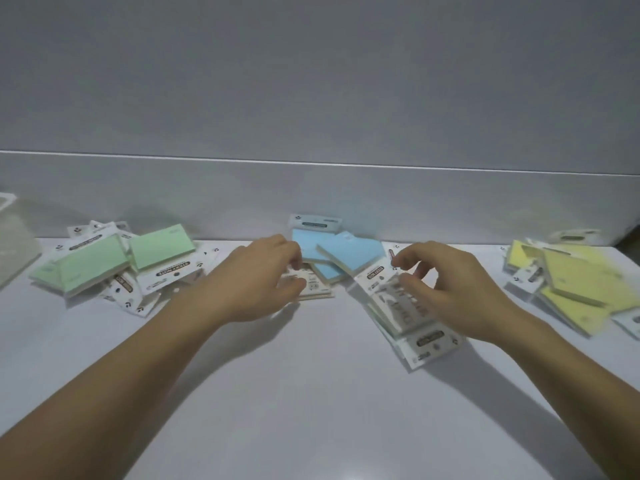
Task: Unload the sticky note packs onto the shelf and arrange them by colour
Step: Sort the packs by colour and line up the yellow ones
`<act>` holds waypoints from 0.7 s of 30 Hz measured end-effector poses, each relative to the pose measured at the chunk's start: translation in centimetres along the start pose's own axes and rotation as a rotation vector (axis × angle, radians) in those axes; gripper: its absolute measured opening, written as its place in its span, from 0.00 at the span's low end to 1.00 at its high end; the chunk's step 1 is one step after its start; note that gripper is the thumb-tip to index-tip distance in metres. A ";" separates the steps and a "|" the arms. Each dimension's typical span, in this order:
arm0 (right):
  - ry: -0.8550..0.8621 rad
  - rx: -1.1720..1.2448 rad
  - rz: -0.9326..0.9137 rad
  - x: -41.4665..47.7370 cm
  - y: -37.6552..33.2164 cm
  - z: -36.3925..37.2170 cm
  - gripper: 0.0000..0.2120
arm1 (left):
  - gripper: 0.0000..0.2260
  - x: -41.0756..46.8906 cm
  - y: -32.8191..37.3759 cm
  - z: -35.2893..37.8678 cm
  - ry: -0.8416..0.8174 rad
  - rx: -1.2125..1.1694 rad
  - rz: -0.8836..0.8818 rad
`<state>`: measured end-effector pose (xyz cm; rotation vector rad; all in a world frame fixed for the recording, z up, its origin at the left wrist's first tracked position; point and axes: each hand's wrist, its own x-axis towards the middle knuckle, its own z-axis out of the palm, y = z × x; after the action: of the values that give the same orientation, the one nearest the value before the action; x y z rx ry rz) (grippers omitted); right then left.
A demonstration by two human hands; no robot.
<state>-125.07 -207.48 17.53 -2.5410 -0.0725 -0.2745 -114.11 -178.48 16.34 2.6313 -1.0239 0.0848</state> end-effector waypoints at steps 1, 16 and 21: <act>-0.009 0.013 -0.001 -0.1 0.2 0.0 0.05 | 0.10 0.1 0.2 0.4 0.003 0.012 -0.032; -0.098 -0.033 0.114 -0.6 1.8 3.1 0.24 | 0.20 -0.7 -0.7 2.4 -0.037 -0.051 -0.094; -0.047 0.056 -0.020 -1.5 2.0 2.3 0.17 | 0.23 -2.5 -0.9 0.1 -0.139 -0.051 -0.020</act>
<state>-125.87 -207.86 14.29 -2.4926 -0.1223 -0.2171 -115.35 -176.23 15.57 2.6306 -1.0297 -0.1294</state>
